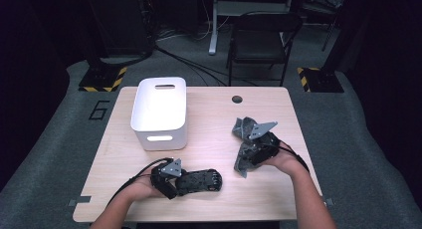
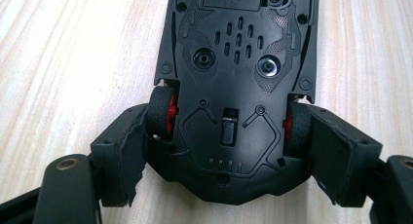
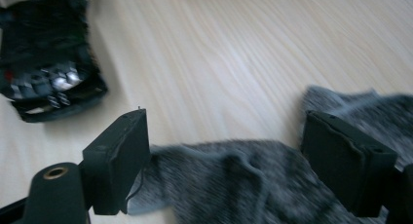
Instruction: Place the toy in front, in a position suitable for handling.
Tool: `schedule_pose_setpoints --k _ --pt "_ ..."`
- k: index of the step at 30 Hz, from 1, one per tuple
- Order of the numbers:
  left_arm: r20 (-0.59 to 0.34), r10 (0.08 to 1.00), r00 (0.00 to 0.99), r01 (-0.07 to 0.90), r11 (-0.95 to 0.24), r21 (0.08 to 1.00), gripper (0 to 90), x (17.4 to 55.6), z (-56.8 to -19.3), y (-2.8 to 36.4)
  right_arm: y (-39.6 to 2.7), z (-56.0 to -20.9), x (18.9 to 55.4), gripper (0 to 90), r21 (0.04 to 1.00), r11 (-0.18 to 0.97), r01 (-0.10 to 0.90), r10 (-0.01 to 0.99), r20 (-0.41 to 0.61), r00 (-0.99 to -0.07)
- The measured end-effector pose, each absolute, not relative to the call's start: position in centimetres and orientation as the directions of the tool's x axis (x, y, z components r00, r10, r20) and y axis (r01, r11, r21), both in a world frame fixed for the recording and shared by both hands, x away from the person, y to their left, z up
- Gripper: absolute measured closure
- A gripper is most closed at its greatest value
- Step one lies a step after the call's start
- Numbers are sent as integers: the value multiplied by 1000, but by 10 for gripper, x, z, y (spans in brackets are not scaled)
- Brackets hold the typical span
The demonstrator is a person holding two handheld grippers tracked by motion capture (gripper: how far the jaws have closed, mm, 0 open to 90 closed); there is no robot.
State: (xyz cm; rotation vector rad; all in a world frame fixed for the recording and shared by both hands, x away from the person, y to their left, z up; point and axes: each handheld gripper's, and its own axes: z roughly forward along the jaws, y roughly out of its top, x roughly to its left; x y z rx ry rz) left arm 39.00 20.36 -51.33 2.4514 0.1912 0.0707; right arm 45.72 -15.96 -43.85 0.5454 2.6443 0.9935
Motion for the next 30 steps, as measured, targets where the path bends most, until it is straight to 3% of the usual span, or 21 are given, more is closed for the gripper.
schedule_pose_setpoints --k 4,10,18,21,26,30 --pt "-1 151 988 118 -767 630 230 390 -513 204 -174 -443 469 123 661 688 298 480 -106 -871" --pt "-4 153 988 121 -768 629 230 390 -513 204 -182 -465 481 3 621 685 382 528 -61 -847" --pt "-2 149 989 117 -767 631 230 390 -513 204 -180 -503 491 0 536 700 472 565 -12 -825" --pt "-3 151 989 119 -767 630 230 390 -513 204 -178 -508 492 0 517 716 468 565 -37 -824" --pt "2 147 989 113 -764 635 230 390 -514 204 -179 -507 489 51 532 705 469 575 -40 -817" --pt "4 149 989 113 -766 633 230 389 -514 205 -186 -509 479 229 610 653 449 588 -35 -808"
